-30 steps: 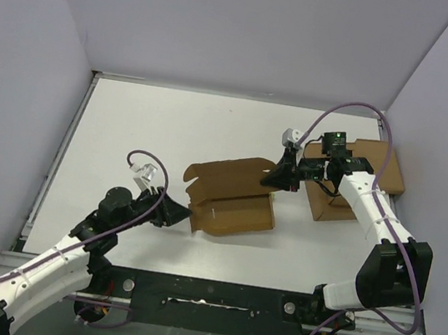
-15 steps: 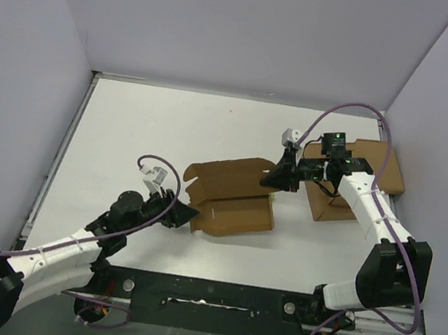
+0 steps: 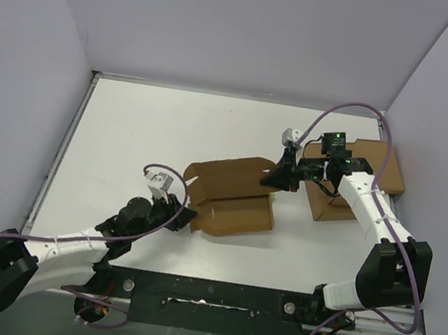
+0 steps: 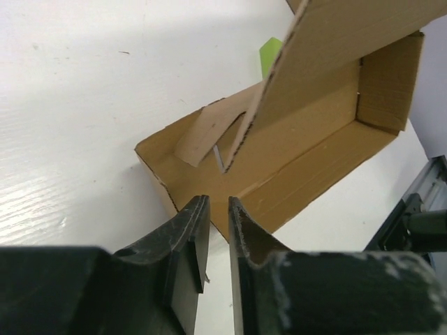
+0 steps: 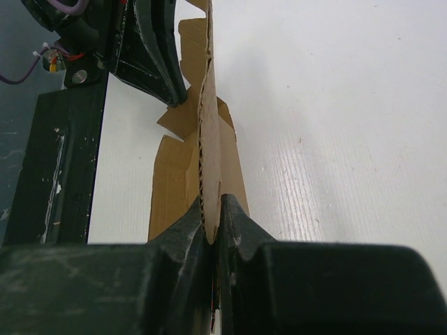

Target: Fold the paper box

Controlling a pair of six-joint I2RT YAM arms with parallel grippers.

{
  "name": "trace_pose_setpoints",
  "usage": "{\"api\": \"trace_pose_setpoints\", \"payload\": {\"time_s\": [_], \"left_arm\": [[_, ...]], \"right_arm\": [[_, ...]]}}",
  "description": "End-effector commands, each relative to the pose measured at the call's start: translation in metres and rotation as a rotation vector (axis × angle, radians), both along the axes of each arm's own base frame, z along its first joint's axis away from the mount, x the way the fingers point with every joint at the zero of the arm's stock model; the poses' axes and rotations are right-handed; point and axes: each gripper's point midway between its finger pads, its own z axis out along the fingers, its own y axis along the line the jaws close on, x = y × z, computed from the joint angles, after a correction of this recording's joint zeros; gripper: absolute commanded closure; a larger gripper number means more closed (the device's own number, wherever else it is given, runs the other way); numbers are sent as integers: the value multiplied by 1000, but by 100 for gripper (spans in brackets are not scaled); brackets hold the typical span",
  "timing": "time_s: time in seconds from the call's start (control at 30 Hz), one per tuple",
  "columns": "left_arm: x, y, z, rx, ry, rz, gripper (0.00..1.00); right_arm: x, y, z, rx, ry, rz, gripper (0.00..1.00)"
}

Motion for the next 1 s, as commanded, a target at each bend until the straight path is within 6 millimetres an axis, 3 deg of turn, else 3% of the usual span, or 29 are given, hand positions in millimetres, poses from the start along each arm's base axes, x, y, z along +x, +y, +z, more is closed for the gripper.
{"api": "trace_pose_setpoints", "payload": {"time_s": [0.0, 0.37, 0.6, 0.97], "left_arm": [[17, 5, 12, -16, -73, 89, 86], [33, 13, 13, 1, -126, 165, 85], [45, 3, 16, -6, -142, 165, 93], [51, -5, 18, -13, -196, 148, 94]], "right_arm": [[2, 1, 6, 31, -19, 10, 100], [2, 1, 5, 32, -14, 11, 100], [2, 2, 4, 34, -12, 12, 100], [4, 2, 1, 31, -1, 6, 100]]}}
